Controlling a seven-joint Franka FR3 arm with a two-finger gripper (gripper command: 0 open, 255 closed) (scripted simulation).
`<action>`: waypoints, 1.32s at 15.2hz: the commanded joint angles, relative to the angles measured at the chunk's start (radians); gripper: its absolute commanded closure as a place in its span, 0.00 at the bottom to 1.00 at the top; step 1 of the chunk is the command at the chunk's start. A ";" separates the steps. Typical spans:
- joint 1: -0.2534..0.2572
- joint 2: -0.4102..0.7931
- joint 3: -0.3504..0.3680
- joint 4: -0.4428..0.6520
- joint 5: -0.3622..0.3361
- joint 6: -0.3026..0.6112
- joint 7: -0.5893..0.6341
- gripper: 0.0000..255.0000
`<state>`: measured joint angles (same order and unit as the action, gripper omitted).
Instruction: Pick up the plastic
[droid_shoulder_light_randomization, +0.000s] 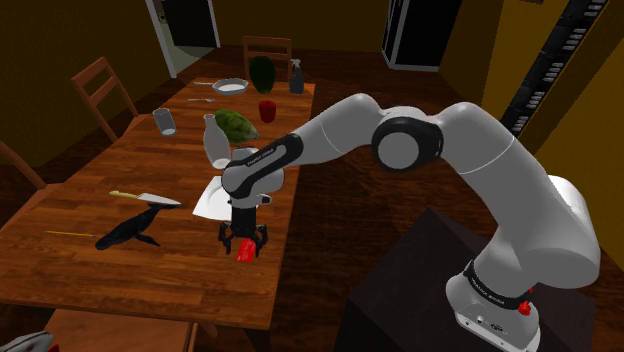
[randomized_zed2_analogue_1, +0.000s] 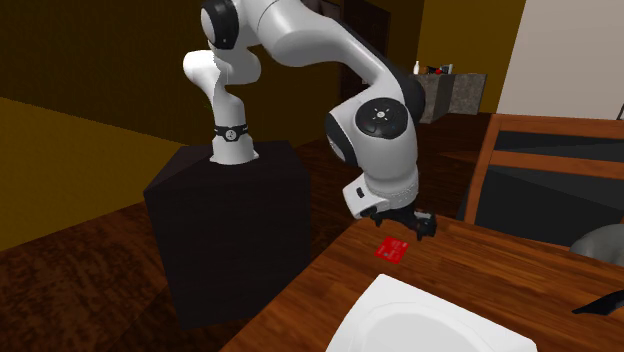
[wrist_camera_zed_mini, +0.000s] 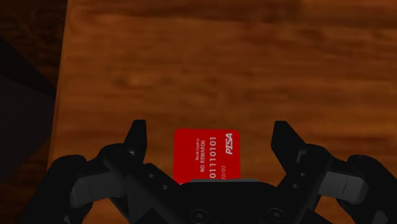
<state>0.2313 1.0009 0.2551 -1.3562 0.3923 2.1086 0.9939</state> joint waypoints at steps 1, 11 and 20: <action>0.003 0.025 -0.001 0.016 -0.001 0.008 -0.004 0.00; 0.006 0.059 -0.004 0.045 -0.004 0.012 -0.009 1.00; 0.001 -0.003 -0.001 0.001 0.002 -0.003 0.002 1.00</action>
<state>0.2349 1.0108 0.2531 -1.3466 0.3935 2.1096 0.9943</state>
